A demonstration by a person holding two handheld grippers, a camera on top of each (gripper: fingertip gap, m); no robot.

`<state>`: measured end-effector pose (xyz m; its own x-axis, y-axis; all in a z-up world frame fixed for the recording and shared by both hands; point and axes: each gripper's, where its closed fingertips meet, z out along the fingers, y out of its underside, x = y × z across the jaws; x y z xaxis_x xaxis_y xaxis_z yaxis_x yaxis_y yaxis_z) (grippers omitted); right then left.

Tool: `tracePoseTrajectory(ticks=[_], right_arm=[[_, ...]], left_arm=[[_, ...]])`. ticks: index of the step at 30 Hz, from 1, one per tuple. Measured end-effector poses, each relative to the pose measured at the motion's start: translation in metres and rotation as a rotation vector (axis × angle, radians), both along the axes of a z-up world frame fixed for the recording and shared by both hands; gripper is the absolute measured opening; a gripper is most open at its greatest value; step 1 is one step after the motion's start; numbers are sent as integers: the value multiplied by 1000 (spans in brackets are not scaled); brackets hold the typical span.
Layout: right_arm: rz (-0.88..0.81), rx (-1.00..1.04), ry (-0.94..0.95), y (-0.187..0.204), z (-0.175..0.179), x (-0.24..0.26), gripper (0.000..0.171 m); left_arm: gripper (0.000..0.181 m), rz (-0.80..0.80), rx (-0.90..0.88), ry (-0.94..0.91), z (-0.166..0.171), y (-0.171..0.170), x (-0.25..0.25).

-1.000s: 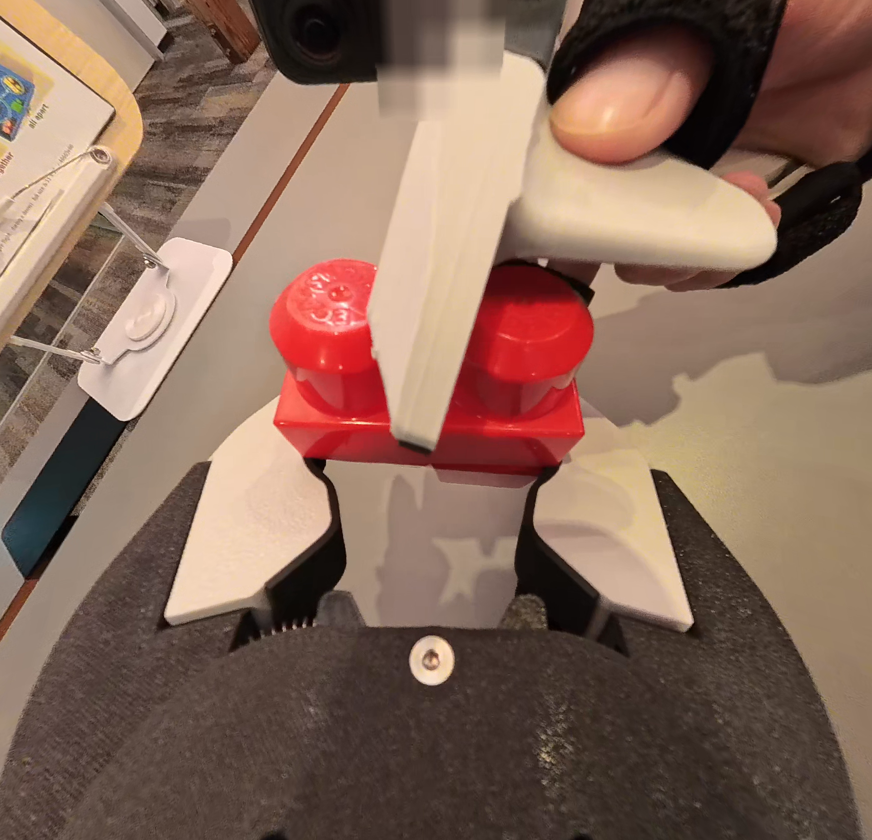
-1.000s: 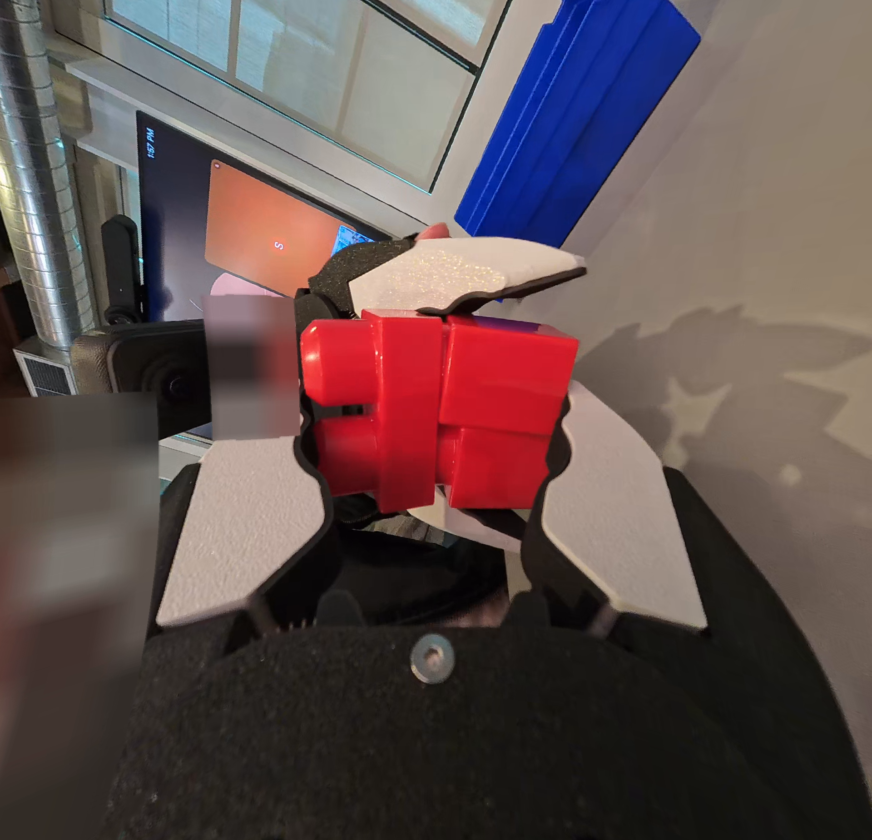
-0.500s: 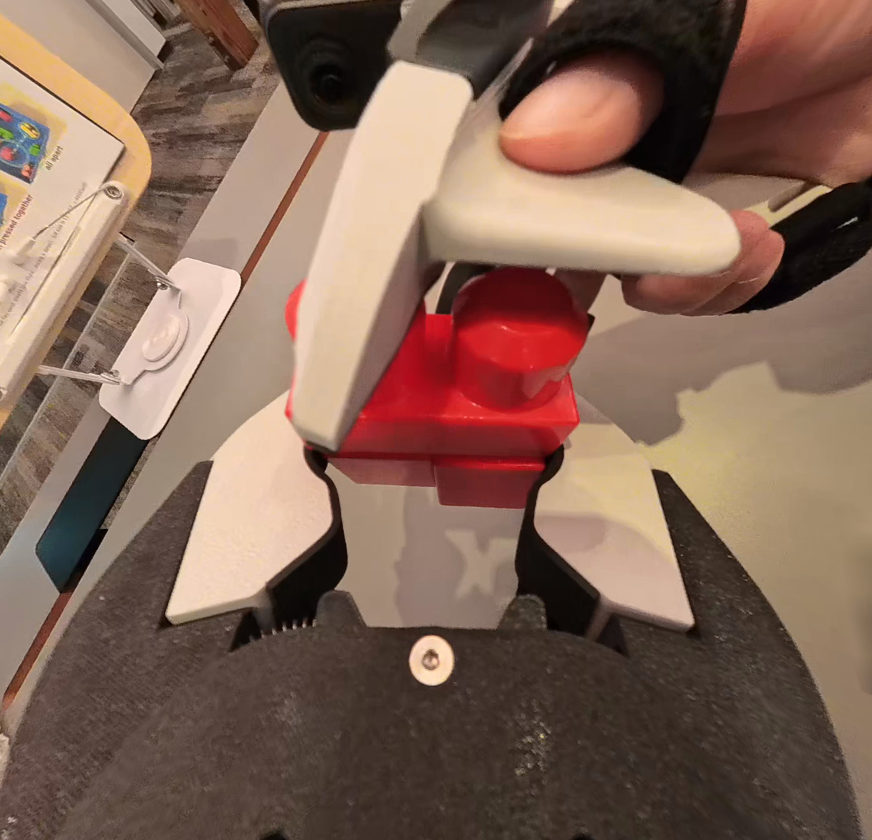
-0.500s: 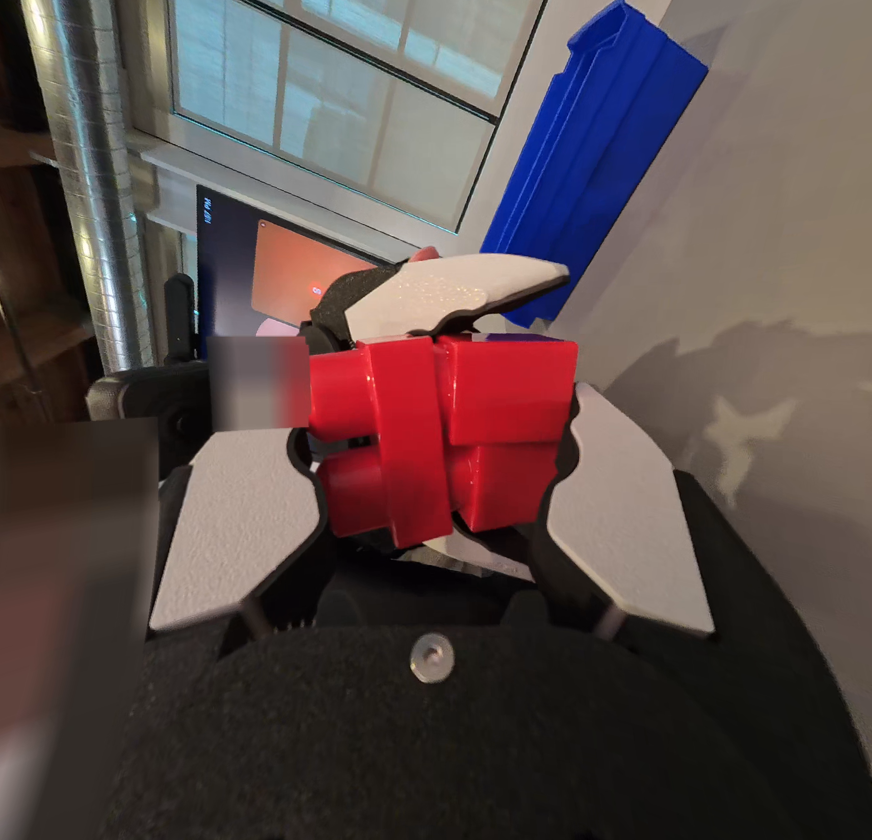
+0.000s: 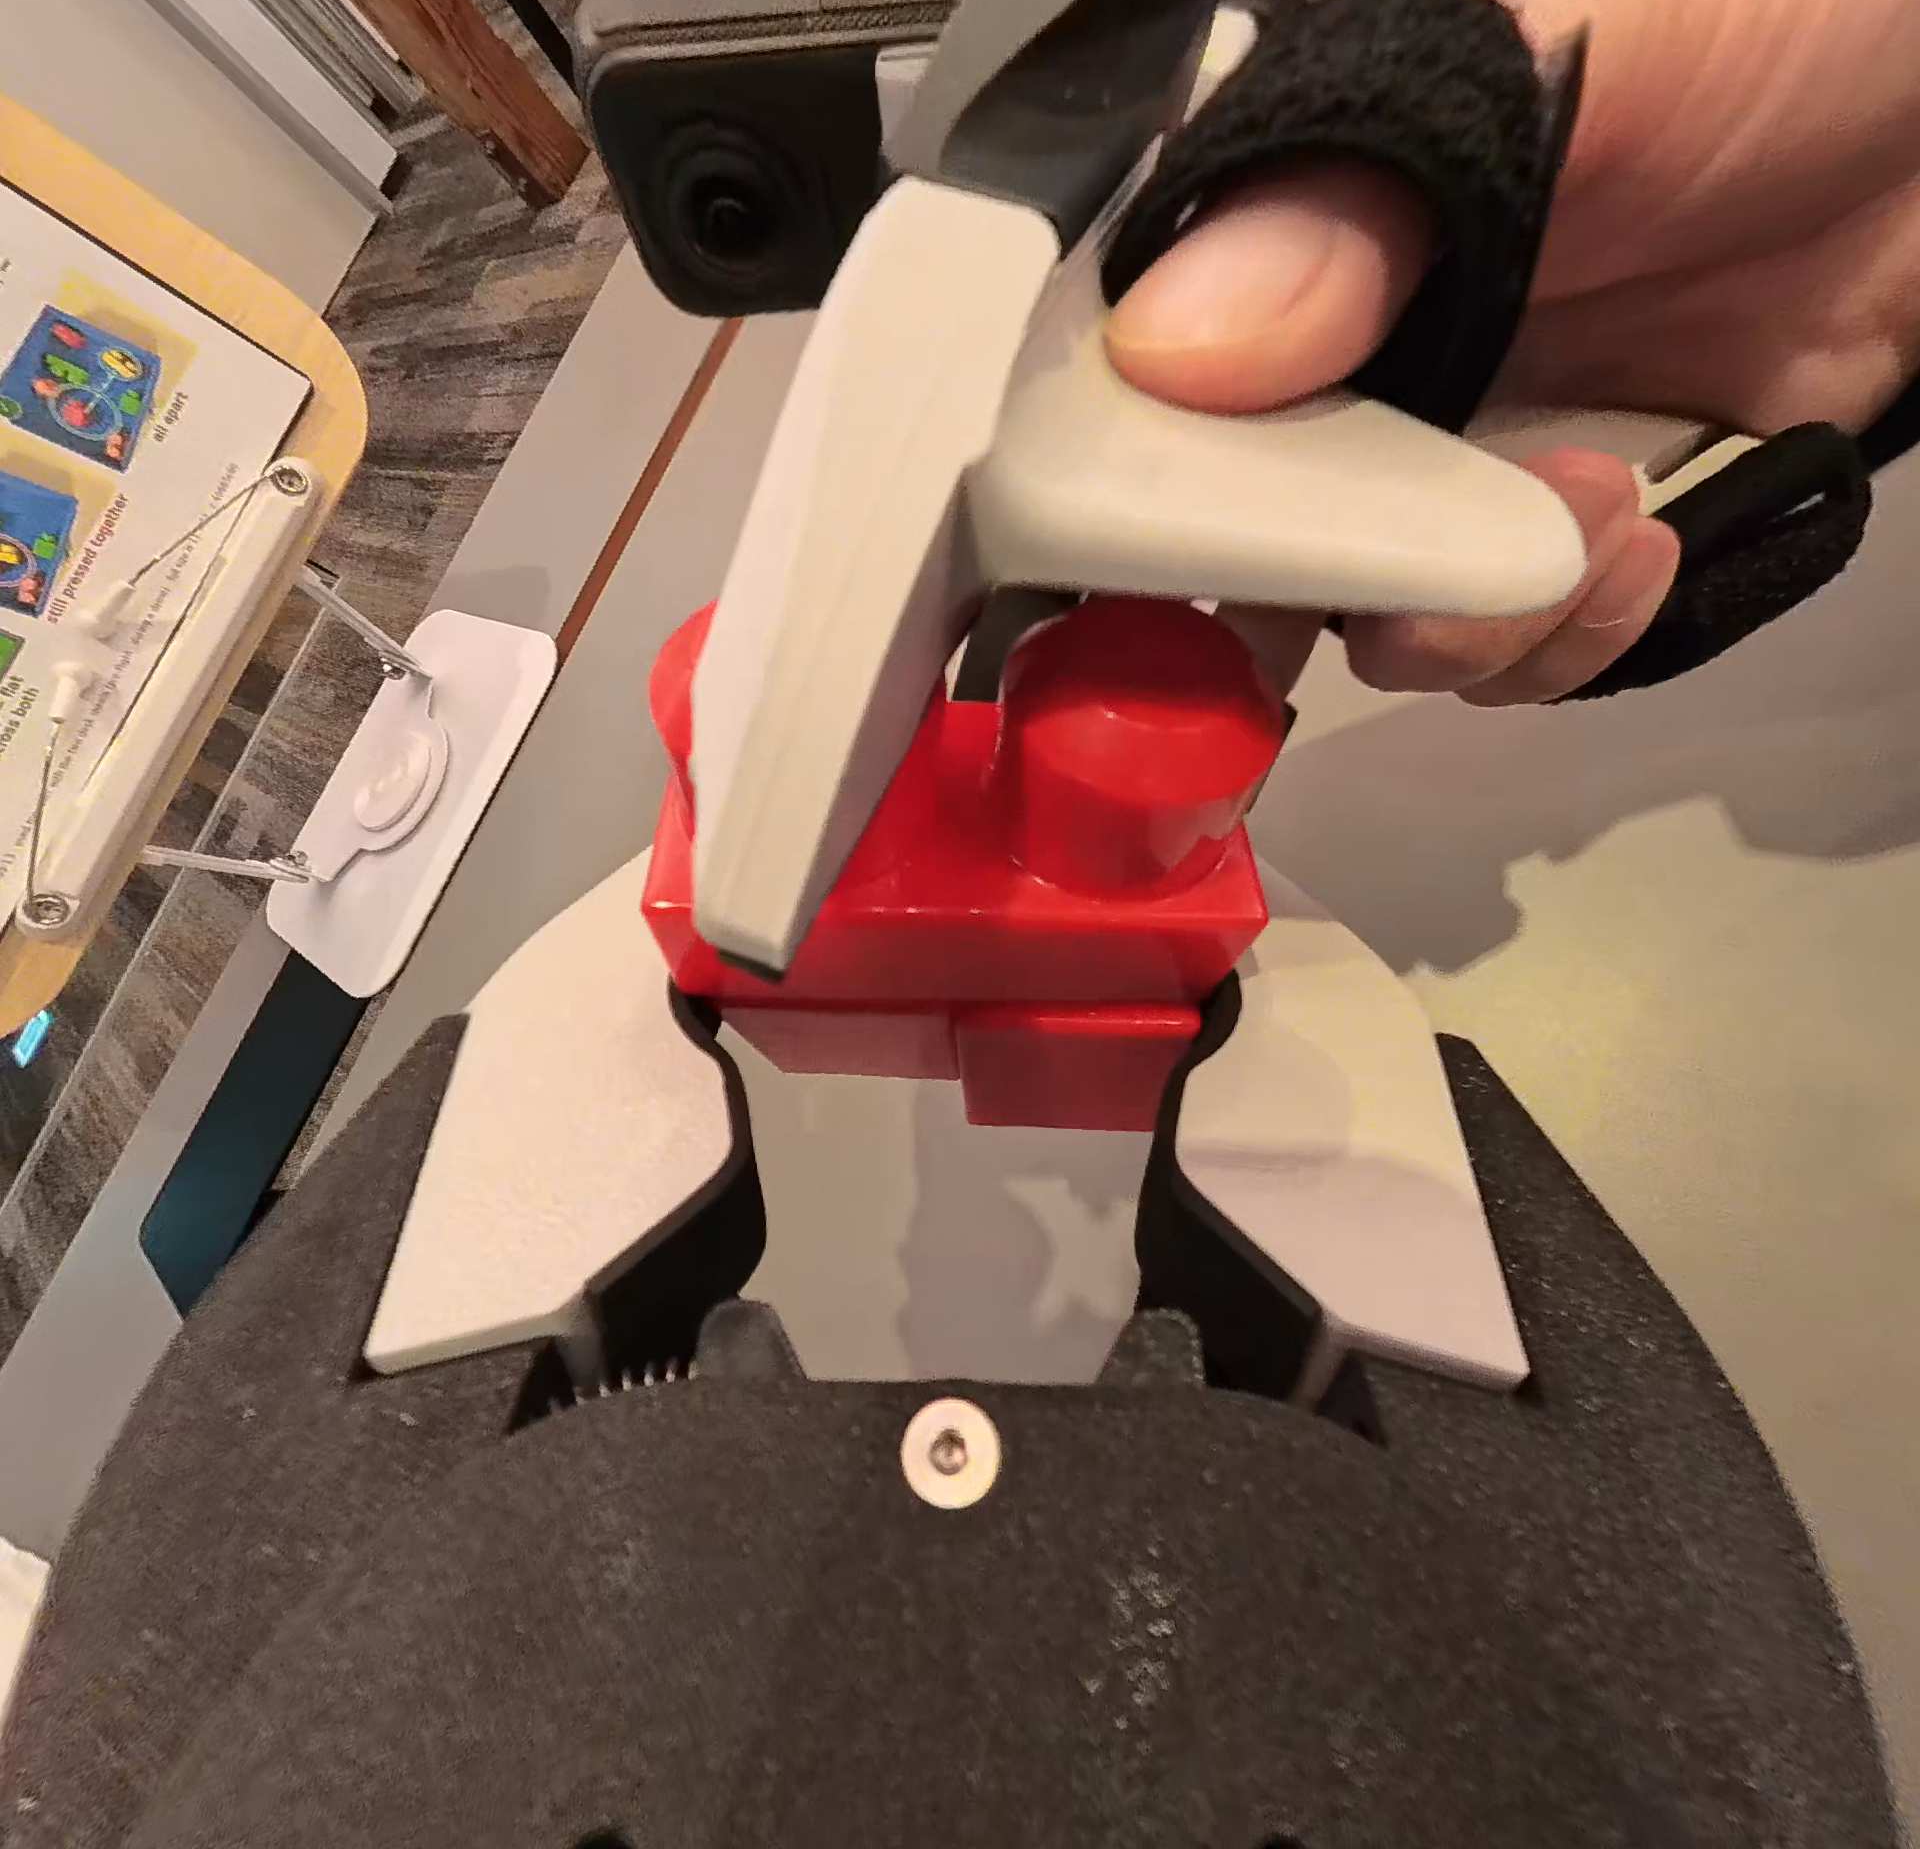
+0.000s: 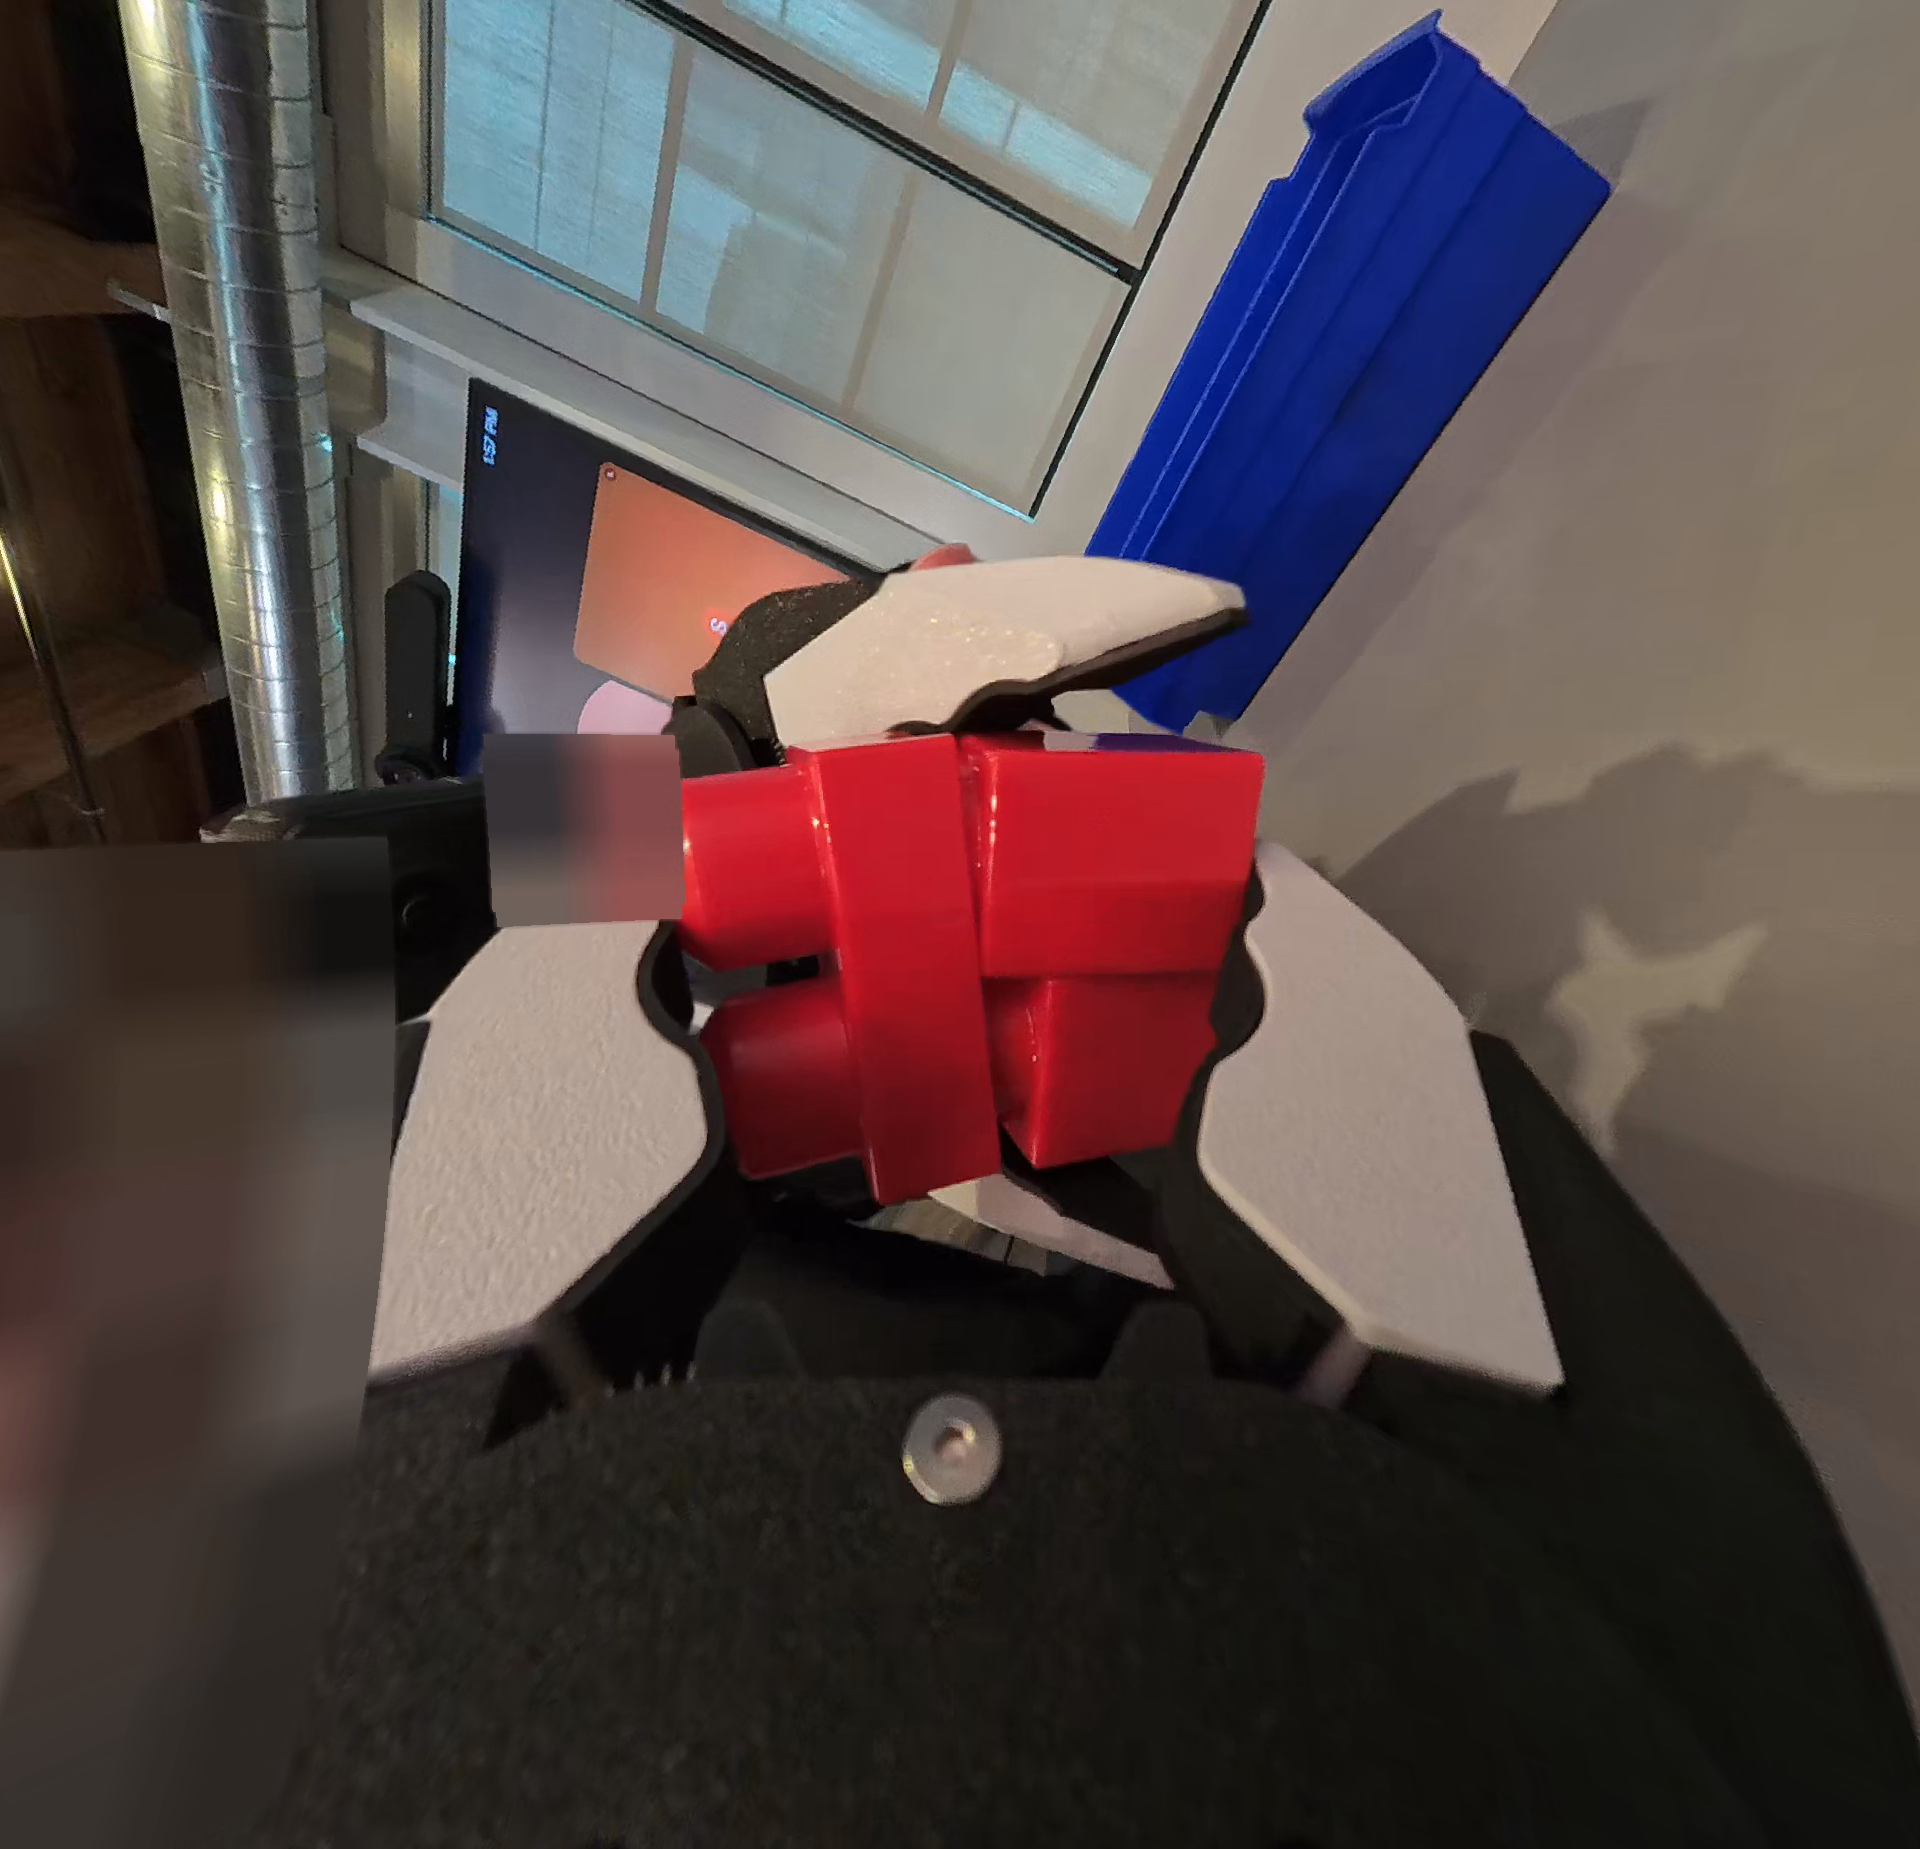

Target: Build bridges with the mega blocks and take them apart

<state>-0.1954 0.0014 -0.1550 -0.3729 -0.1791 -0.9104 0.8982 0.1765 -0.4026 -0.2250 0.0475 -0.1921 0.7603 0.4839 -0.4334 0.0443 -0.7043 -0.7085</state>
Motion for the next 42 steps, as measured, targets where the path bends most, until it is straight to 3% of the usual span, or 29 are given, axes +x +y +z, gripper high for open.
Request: tracePoseTrajectory(ticks=[5, 8, 22, 25, 42], right_arm=[[7, -58, -2, 2, 11, 0, 102], [22, -49, 70, 3, 18, 7, 117], [43, 33, 146, 16, 10, 12, 128], [140, -28, 85, 14, 16, 30, 112], [134, -104, 128, 15, 24, 35, 101]], left_arm=[[90, -5, 55, 45, 13, 3, -1], [90, 7, 70, 69, 16, 4, -2], [90, 2, 177, 160, 42, 6, 3], [90, -8, 185, 157, 43, 8, 4], [90, -43, 197, 212, 49, 12, 9]])
